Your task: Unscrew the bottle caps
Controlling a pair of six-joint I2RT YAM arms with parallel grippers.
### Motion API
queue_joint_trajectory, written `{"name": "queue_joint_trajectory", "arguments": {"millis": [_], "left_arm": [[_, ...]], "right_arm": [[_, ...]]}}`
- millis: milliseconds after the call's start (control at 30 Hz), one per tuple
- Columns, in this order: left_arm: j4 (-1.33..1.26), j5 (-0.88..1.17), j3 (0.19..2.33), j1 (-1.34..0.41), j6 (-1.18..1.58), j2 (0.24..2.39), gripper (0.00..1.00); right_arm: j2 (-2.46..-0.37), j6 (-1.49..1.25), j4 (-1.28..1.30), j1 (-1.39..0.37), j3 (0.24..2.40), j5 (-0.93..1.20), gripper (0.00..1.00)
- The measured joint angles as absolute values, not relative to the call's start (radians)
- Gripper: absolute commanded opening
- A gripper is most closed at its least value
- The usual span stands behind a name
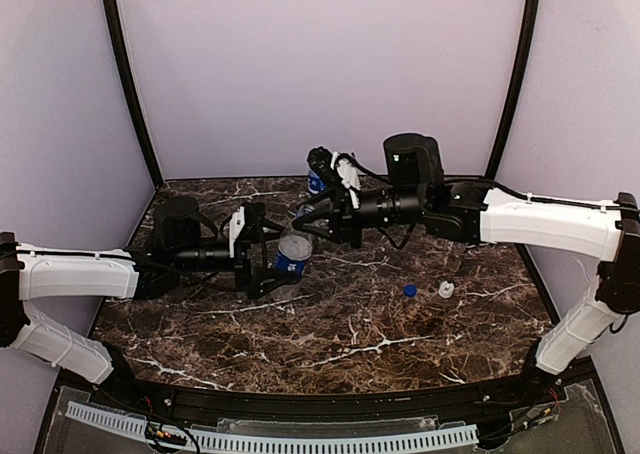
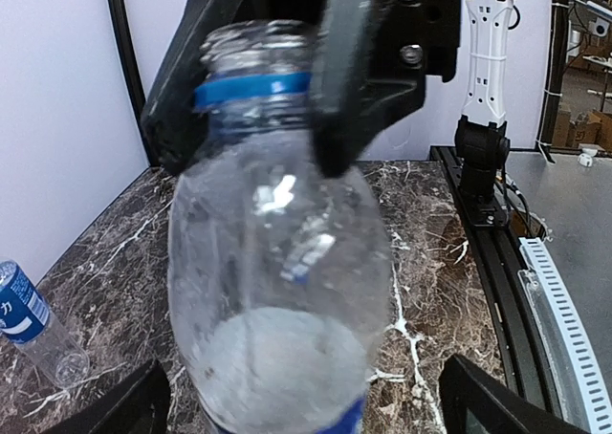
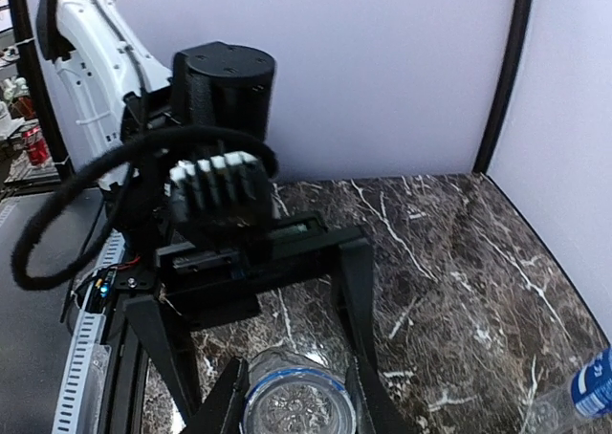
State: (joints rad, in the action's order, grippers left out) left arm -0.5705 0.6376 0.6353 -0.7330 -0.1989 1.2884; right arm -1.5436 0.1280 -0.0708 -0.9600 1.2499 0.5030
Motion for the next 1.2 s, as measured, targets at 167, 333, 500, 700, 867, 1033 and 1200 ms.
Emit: {"name": "queue_joint_trajectory", "arguments": {"millis": [167,333,500,700,867,1033,1200], "left_arm": [[-0.57,0.604,0.635,-0.733,-0.199,1.288,0.99],[-0.577,0.563,0.622,-0.733,-0.204,1.288,0.99],[-0.586,0.459,0.572,-0.733,-0.185,1.285,0.99],[-0.578,0.264,0.475,-0.733,-0.163,1.247,0.99],[-0.576,0.186,0.398,-0.733,-0.158,1.21,0.99],[-0.575,0.166,0.35,-0.733,-0.147,1.196,0.99],[-0.58,0.158,0.342,-0.733,-0.143,1.194,0.99]], "right_arm": [[-1.513,0.081,0.025,-0.895,1.25,0.318,0.0],[-1.477,0.041,0.091,-0.767,1.243,0.079,0.0],[-1.477,0.027,0.097,-0.597,1.214,-0.057,0.0],[-1.571,0.012,0.069,-0.443,1.212,-0.109,0.0],[-1.615,-0.014,0.022,-0.413,1.211,-0.121,0.0],[-1.623,-0.025,0.01,-0.41,1.214,-0.144,0.0],[-1.627,-0.025,0.032,-0.41,1.227,-0.177,0.0]]}}
